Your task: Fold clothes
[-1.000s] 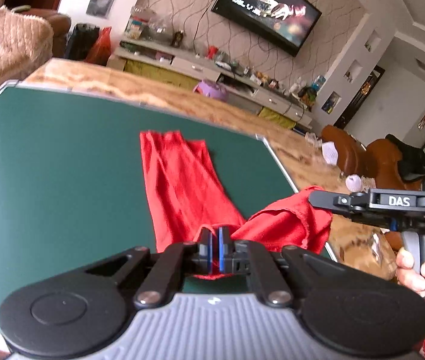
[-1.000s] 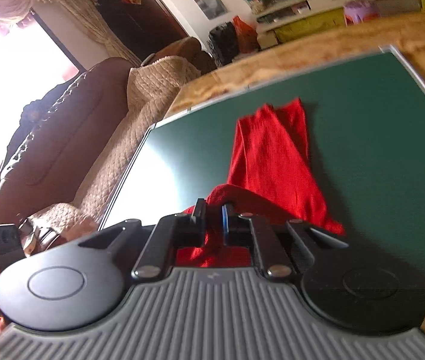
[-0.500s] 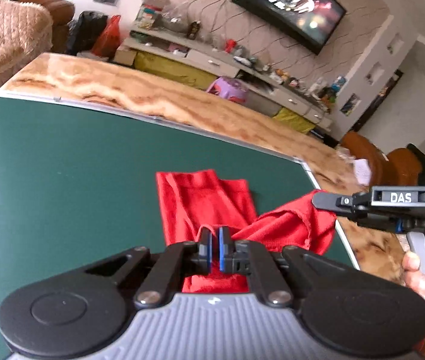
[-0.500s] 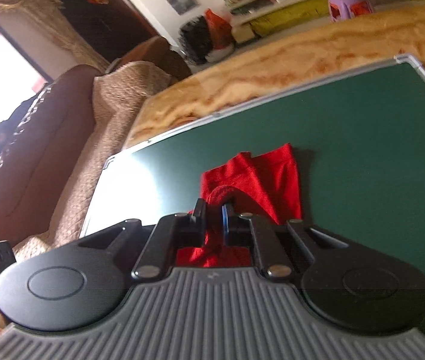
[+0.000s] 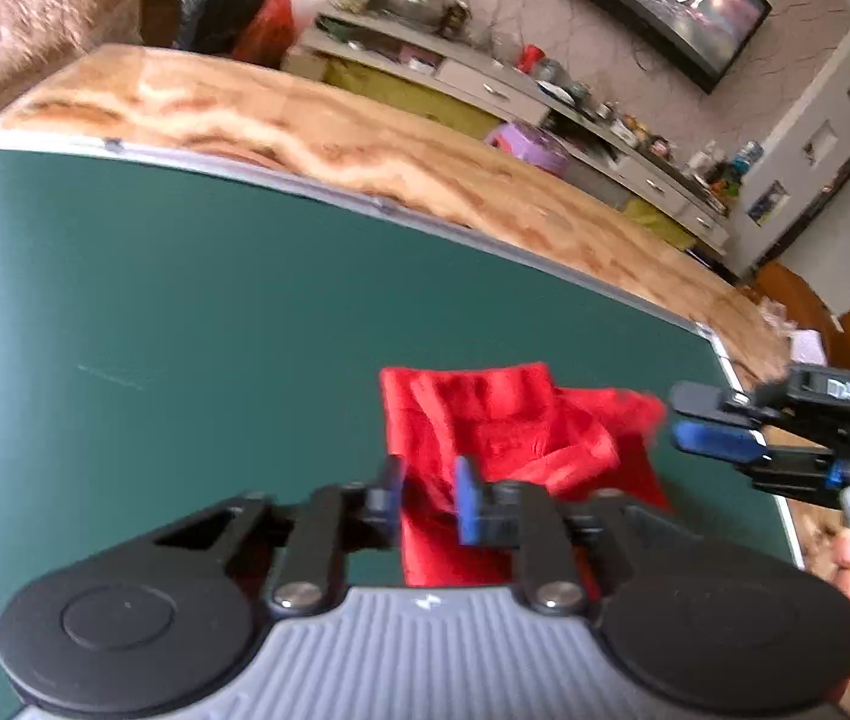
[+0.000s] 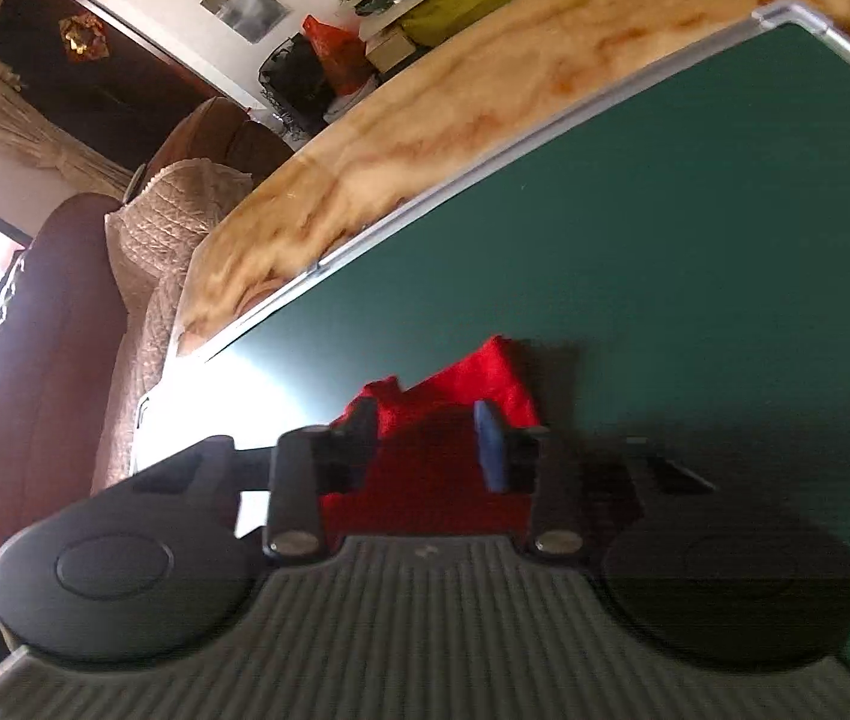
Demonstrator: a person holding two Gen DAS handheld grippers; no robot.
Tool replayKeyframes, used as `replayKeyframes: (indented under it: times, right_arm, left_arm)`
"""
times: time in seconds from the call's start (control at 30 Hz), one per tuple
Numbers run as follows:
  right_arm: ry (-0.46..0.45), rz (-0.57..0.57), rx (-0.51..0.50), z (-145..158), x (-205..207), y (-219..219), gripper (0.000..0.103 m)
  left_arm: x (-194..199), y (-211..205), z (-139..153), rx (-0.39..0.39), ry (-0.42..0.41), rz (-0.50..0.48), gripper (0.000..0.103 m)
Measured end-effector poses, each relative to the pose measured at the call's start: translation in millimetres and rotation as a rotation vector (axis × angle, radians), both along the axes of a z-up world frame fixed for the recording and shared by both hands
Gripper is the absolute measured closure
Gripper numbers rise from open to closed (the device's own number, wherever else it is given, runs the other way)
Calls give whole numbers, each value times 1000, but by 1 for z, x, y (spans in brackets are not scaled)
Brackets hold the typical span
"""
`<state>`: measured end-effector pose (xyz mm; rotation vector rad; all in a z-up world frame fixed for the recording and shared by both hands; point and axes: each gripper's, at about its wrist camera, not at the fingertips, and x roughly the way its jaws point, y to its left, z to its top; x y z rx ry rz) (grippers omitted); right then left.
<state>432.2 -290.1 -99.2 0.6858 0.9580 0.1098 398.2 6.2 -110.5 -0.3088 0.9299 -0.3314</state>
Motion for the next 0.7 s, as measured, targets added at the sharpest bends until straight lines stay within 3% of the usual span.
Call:
replayKeyframes:
  times: [0.03,0.13,0.33,0.6,0.7]
  right_arm:
    - [-17,14,-18,2,-3,0,58]
    - [-89,76,-104,13,-17,8,58]
    - [-103,177,-327,9,-24,41,58]
    - [-128,280,-428,3,3,61,58]
    - [-136,339,-446,3,13,72,58]
  left_arm:
    - [-2,2,1,6,-11,14,54]
    - [-10,10,4,7,-36,35,54]
    - [-25,12,4,26,-49,-10,52]
    - [-21,-5,-1,117,-113,-70,52]
    - [-18,-8,-6,98,-125,-92,52]
